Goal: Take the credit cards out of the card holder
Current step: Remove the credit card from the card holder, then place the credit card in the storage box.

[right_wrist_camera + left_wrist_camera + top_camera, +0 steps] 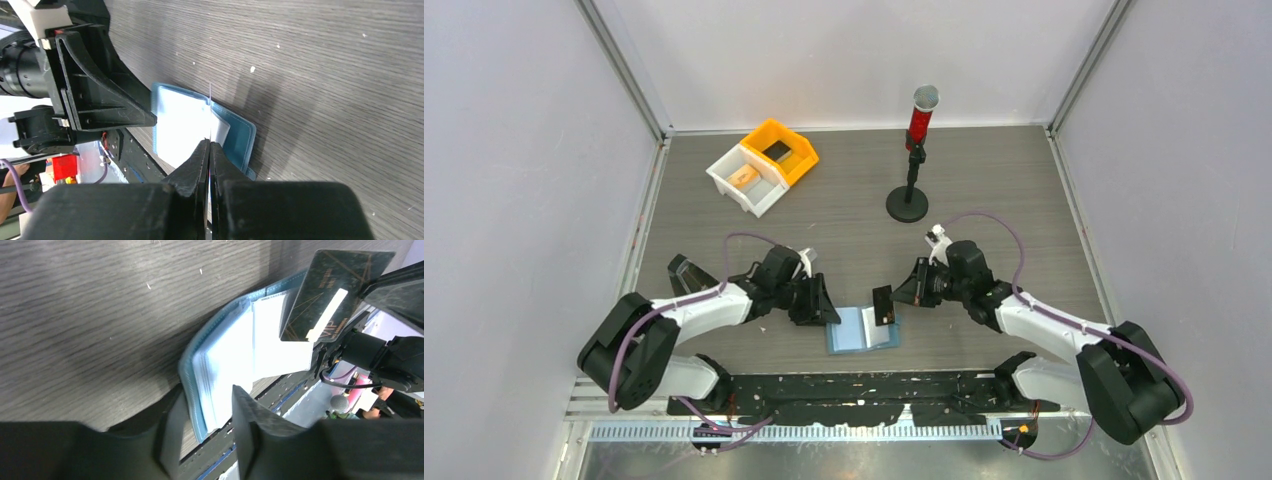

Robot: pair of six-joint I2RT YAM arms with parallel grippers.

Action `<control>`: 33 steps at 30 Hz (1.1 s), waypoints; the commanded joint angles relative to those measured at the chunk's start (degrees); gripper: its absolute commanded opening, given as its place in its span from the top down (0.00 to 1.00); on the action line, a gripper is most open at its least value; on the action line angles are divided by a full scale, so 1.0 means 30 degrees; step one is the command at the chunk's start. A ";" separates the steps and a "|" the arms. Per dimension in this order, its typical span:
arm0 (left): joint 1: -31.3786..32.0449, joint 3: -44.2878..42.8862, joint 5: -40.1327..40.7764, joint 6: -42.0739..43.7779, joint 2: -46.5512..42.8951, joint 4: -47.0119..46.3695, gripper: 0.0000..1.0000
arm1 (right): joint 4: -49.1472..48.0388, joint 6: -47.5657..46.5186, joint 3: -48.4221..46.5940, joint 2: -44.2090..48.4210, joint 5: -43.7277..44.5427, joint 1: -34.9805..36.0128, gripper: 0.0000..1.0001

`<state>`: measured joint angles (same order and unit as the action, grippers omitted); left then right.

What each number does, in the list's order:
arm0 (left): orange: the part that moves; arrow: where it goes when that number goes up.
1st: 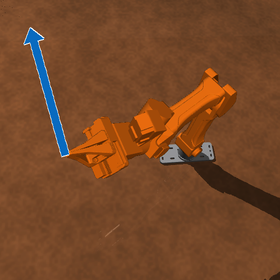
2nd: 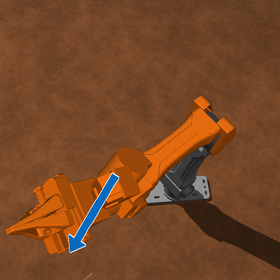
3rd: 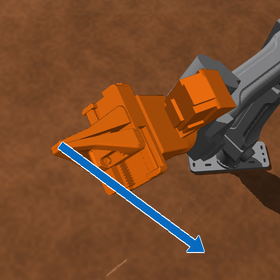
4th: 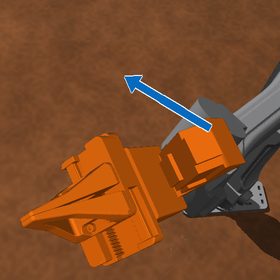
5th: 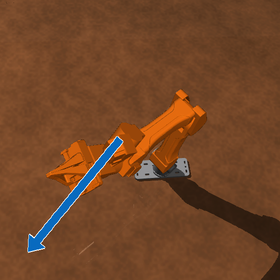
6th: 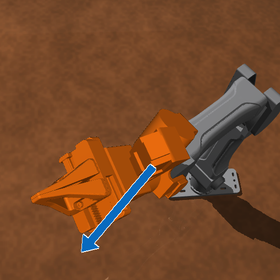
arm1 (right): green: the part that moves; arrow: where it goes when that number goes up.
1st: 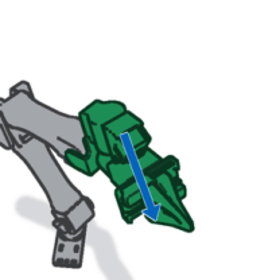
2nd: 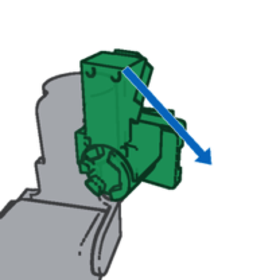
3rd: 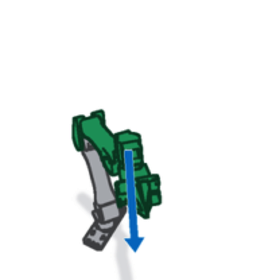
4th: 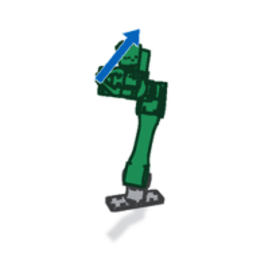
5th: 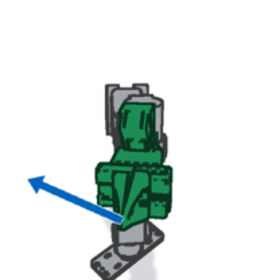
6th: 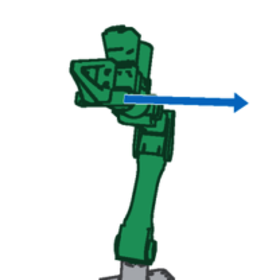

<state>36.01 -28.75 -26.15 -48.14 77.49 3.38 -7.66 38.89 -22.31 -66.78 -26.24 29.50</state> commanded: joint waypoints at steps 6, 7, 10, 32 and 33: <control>0.0054 -0.2198 0.0500 0.0430 -0.3376 0.3367 0.44 | 0.0020 0.1043 -0.1050 0.2229 0.0020 -0.0078 0.95; 0.0047 -0.2465 0.0578 0.0457 -0.3714 0.3691 0.43 | -0.0061 0.1158 -0.1058 0.2510 -0.0027 -0.0077 0.95; 0.0042 -0.3213 0.0869 0.0461 -0.4534 0.4365 0.42 | -0.0664 0.1984 -0.0920 0.2989 -0.0051 -0.0078 0.95; 0.0047 -0.3230 -0.1514 -0.5559 -0.7018 -0.3068 0.42 | -0.7542 0.9532 0.2073 0.9666 0.3751 -0.0076 0.95; 0.0050 -0.3052 -0.1574 -0.5983 -0.7033 -0.3760 0.42 | -0.7563 0.9783 0.2117 0.9767 0.3876 -0.0076 0.95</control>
<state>36.01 -40.12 -28.23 -59.59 57.54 3.60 -26.61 64.71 -16.78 -39.68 -19.16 29.50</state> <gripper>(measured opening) 0.579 0.072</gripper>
